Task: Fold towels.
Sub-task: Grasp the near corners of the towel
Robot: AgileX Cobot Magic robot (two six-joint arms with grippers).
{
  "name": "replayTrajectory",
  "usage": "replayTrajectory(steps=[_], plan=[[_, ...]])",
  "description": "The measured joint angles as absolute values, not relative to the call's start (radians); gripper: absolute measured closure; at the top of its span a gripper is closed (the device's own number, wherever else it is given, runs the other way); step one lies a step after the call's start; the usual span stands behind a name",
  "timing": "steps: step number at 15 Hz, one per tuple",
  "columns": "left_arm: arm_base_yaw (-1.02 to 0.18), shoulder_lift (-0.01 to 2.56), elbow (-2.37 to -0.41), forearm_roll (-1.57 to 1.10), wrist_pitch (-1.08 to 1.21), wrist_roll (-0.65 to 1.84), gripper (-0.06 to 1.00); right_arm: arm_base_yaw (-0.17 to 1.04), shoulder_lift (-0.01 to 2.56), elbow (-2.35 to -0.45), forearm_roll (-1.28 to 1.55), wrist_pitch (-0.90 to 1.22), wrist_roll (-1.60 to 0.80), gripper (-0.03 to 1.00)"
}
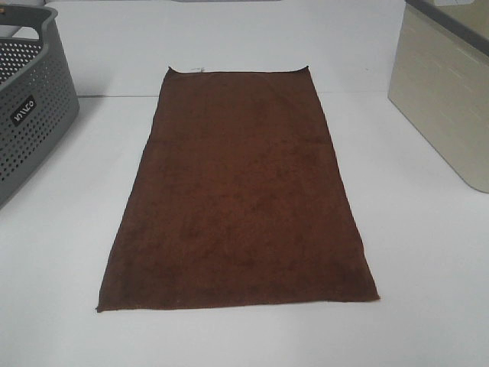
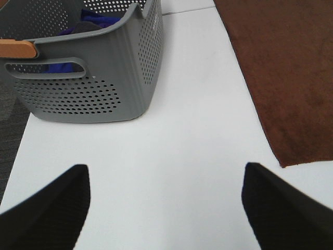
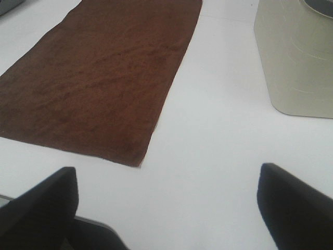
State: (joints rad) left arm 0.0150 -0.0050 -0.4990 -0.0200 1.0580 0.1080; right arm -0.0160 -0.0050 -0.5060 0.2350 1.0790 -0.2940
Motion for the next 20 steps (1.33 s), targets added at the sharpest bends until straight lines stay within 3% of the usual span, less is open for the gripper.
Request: replayTrajectory(steps=[16,20], plan=[[0.015,-0.005,-0.499,-0.02,1.058,0.108,0.18,-0.016,-0.005,-0.506,0.215,1.075,-0.248,0.1],[0.015,0.13,-0.496,-0.06,0.689,-0.012,0.18,-0.016,0.168,-0.506,0.184,1.036,-0.062,0.13]])
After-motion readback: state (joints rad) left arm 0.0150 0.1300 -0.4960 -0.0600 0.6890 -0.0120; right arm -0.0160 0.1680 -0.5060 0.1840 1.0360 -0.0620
